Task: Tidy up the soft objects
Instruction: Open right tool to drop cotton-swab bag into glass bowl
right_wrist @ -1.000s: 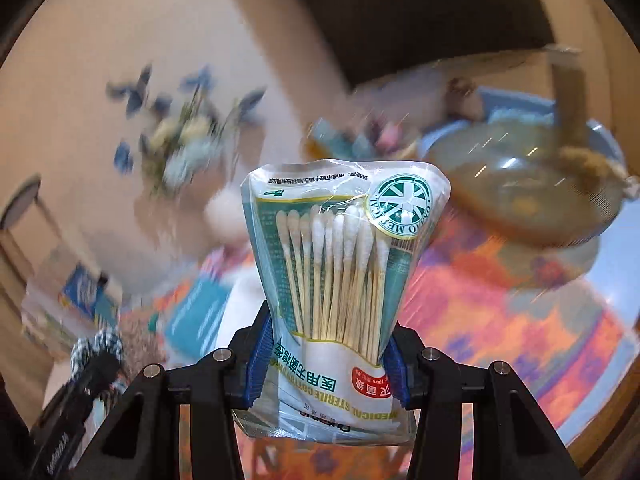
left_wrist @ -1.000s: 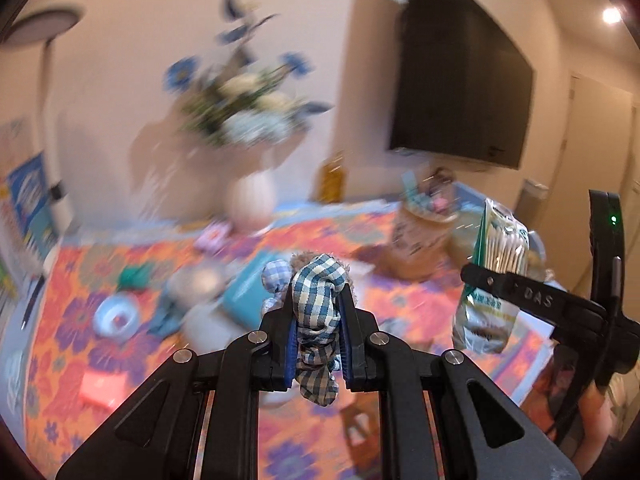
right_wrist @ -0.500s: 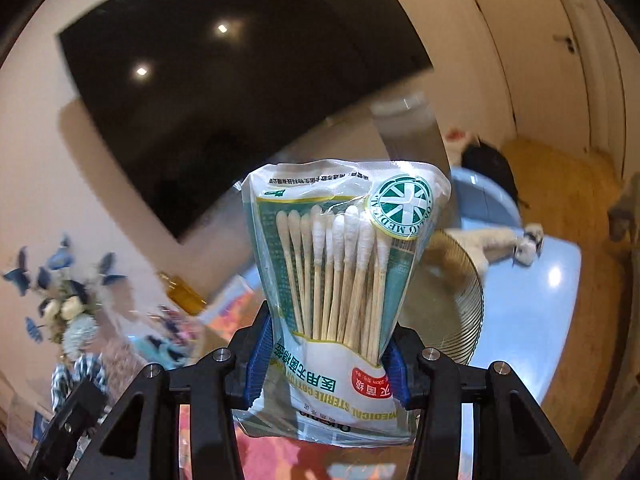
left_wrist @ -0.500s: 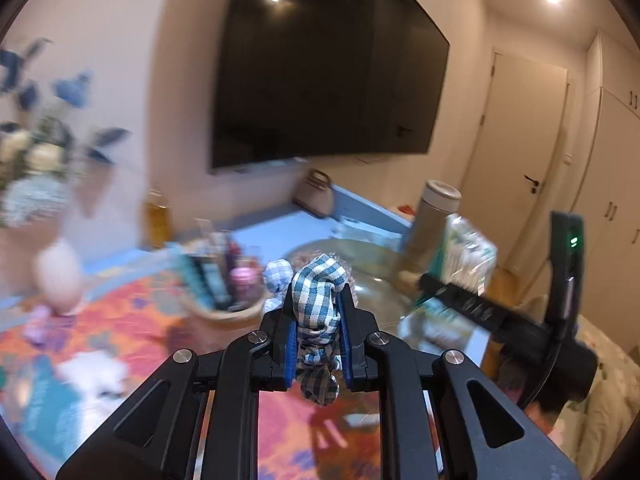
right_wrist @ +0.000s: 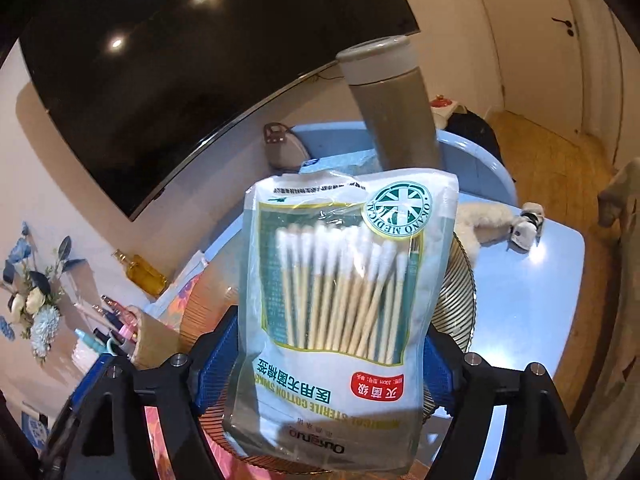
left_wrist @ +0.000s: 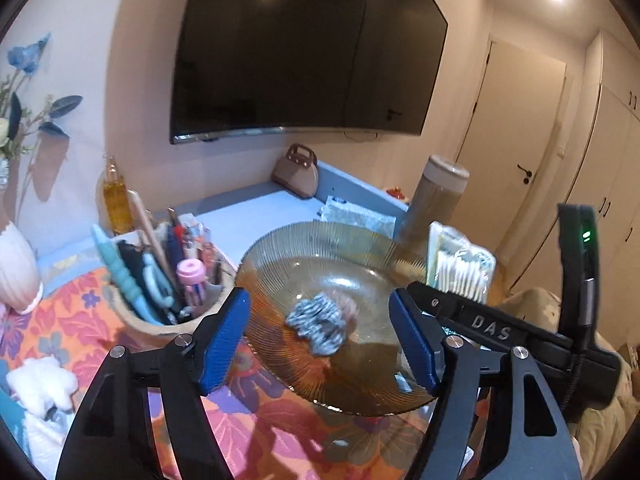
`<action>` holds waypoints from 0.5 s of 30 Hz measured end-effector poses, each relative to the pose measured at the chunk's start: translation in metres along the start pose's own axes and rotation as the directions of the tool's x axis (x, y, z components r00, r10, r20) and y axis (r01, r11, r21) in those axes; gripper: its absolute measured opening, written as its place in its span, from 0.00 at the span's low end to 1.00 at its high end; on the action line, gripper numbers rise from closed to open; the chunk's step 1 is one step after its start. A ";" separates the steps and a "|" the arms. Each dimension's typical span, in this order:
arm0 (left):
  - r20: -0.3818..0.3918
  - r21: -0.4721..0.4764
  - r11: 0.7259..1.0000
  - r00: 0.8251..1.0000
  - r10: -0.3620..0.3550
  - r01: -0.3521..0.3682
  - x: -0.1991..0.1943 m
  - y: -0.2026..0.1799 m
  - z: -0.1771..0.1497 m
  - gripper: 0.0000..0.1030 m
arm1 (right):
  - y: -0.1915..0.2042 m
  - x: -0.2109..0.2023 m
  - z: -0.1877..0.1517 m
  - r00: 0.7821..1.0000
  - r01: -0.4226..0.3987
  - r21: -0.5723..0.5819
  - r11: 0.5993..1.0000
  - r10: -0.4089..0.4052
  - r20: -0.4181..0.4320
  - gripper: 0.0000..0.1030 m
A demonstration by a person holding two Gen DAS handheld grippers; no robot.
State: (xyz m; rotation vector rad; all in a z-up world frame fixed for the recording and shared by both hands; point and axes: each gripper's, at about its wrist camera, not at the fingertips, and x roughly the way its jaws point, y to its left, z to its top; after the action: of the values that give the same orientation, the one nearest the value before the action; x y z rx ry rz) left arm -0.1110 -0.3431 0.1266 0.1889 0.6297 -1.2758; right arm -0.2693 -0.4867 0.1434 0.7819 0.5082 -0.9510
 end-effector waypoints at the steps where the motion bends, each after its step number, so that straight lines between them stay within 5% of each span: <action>1: 0.006 -0.003 1.000 1.000 0.007 -0.007 -0.005 0.002 0.001 0.68 | 0.002 0.001 0.000 1.000 0.005 -0.019 1.000 -0.005 -0.008 0.78; 4: 0.024 -0.019 1.000 1.000 0.020 -0.019 -0.024 0.010 0.002 0.68 | 0.011 0.010 0.001 0.999 0.010 -0.068 0.998 -0.012 -0.035 0.87; 10: 0.087 -0.038 0.994 0.991 0.103 -0.100 -0.085 0.030 -0.016 0.78 | 0.023 0.002 0.006 0.994 0.106 -0.207 0.973 -0.109 0.000 0.88; 15: 0.114 -0.094 0.971 0.966 0.231 -0.221 -0.144 0.059 -0.042 0.79 | 0.035 -0.028 -0.001 0.994 0.106 -0.235 0.966 -0.095 0.058 0.91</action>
State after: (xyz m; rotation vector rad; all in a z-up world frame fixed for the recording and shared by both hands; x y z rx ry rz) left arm -0.0914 -0.1857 0.1566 0.1103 0.5351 -1.0318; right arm -0.2526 -0.4590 0.1745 0.5203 0.6132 -0.9785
